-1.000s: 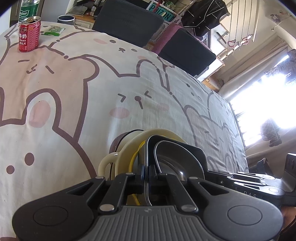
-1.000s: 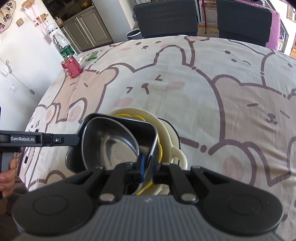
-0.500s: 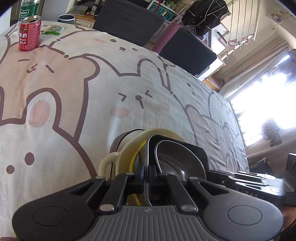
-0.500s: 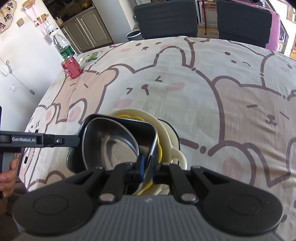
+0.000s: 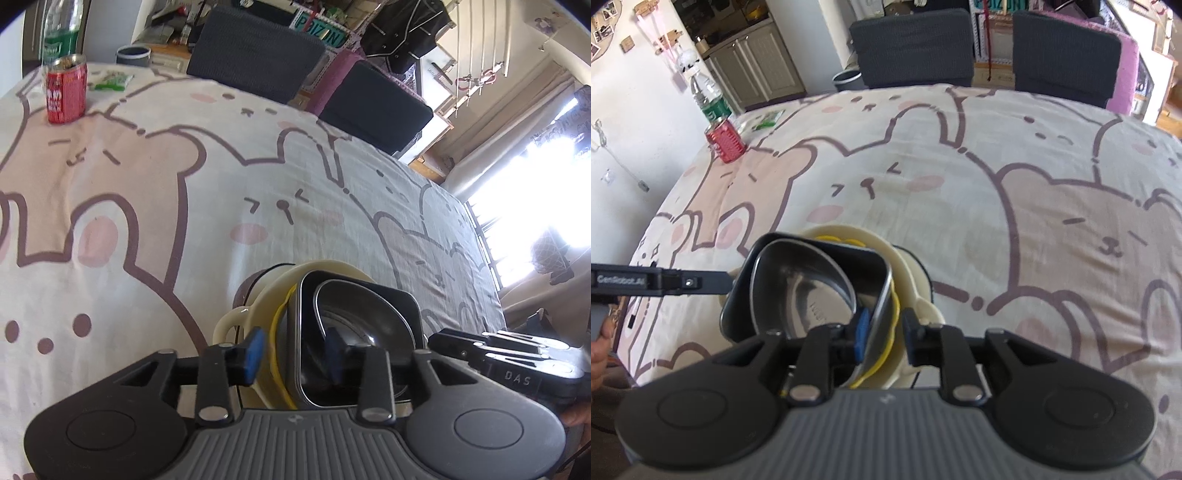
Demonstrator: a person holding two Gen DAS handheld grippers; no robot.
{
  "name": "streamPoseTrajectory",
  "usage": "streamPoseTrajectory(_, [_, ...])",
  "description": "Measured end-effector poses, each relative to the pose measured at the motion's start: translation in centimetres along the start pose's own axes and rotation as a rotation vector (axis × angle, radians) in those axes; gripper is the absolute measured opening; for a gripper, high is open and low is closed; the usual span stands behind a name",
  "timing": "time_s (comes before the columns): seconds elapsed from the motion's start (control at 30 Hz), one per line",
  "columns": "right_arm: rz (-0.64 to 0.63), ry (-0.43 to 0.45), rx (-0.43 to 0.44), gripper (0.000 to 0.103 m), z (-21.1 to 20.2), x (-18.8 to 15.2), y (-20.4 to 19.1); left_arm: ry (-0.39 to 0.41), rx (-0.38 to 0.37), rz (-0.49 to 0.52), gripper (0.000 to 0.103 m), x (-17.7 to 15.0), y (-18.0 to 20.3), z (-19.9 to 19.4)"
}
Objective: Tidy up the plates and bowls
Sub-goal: 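Open both grippers and withdraw them from the steel dish stack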
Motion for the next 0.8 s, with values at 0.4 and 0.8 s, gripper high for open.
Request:
streamPoseTrajectory(0.4, [-0.037, 0.177, -0.076, 0.071, -5.5, -0.5, 0.0, 0.126, 0.069, 0.138, 0.082, -0.2, 1.8, -4.4])
streamPoseTrajectory(0.8, [-0.047, 0.353, -0.149, 0.103, -12.0, -2.0, -1.6, 0.335, 0.121, 0.305, 0.103, -1.2, 5.8, -13.5])
Point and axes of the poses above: each gripper's, at about its wrist camera, not at the fingertips, and z roughly the way its jaws point, y to its right, x to its top, the point moved 1 cm from there along z, roughly the way its jaws point, and after that the axes turned 12 degrees about y, right-handed, at the moved point
